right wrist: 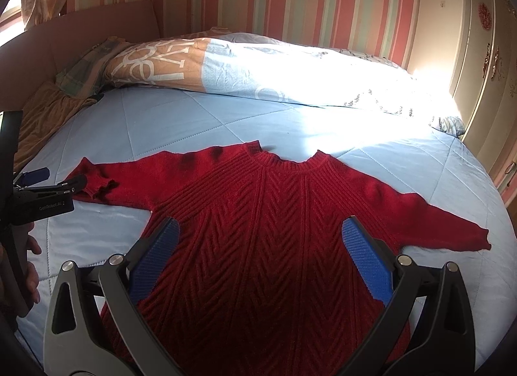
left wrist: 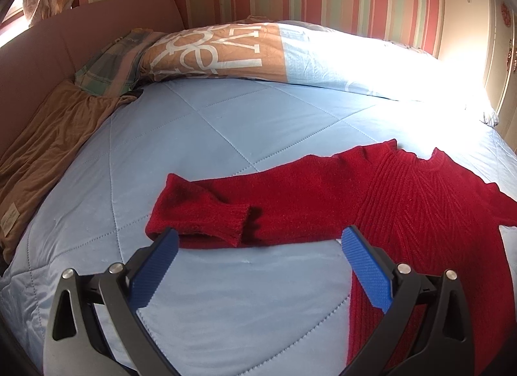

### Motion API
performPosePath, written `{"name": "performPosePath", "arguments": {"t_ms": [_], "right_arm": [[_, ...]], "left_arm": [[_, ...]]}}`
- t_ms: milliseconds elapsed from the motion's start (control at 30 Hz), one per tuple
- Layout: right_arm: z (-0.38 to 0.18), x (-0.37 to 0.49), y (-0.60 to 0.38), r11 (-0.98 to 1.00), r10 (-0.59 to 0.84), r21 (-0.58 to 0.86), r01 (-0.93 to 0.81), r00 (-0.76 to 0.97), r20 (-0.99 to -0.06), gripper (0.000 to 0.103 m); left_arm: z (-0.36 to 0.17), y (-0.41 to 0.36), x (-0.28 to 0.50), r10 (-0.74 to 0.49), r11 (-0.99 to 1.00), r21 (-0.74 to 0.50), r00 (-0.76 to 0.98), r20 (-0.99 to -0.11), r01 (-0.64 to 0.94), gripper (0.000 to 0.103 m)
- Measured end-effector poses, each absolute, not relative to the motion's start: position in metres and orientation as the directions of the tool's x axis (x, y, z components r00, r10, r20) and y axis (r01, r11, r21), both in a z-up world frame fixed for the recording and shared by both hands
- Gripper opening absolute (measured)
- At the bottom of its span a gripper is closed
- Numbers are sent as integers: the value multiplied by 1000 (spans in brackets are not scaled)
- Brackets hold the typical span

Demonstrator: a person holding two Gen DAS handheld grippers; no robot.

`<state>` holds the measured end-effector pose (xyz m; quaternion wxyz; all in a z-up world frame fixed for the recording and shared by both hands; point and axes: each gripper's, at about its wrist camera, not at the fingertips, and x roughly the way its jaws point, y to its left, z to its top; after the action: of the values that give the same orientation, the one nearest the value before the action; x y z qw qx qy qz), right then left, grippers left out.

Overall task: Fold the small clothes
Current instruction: 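Move the left gripper toward the cuff of the sleeve nearest it, then close the left gripper on the red sleeve cuff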

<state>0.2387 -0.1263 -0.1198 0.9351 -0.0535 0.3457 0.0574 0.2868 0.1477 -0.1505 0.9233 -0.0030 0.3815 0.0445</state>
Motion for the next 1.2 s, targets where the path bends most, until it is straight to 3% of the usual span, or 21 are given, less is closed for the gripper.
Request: {"name": "performPosePath", "arguments": {"t_ms": [200,467,600,667,733,900,1200], "right_arm": [[-135,246,-106,981,101,-53,-184,732,-673,100],[-147,260,-104,979,82,-84,-187,732,-676,100],[-154,265,-108,980,72,-85,-179,721,-690,100],[-157,266,-111,982,73,-76,-174,716,-694,100],[-160,268,-113,983,71,-73,-168,713,-698,100],[-163,267,-118,986,66,-62,-154,708,-703,100],[-170,270,-126,991,80,-12,-130,680,-729,100]], "left_arm": [[-179,166,307,105,994,72,646,-756,-77,101],[-200,179,323,104,994,61,651,-752,-89,101],[-214,177,332,147,989,122,639,-755,-83,101],[-221,175,336,169,984,161,632,-756,-71,97],[-227,175,340,187,979,193,619,-762,-58,80],[-237,185,346,181,975,220,595,-783,-6,80],[-250,171,342,340,851,511,620,-707,117,81]]}}
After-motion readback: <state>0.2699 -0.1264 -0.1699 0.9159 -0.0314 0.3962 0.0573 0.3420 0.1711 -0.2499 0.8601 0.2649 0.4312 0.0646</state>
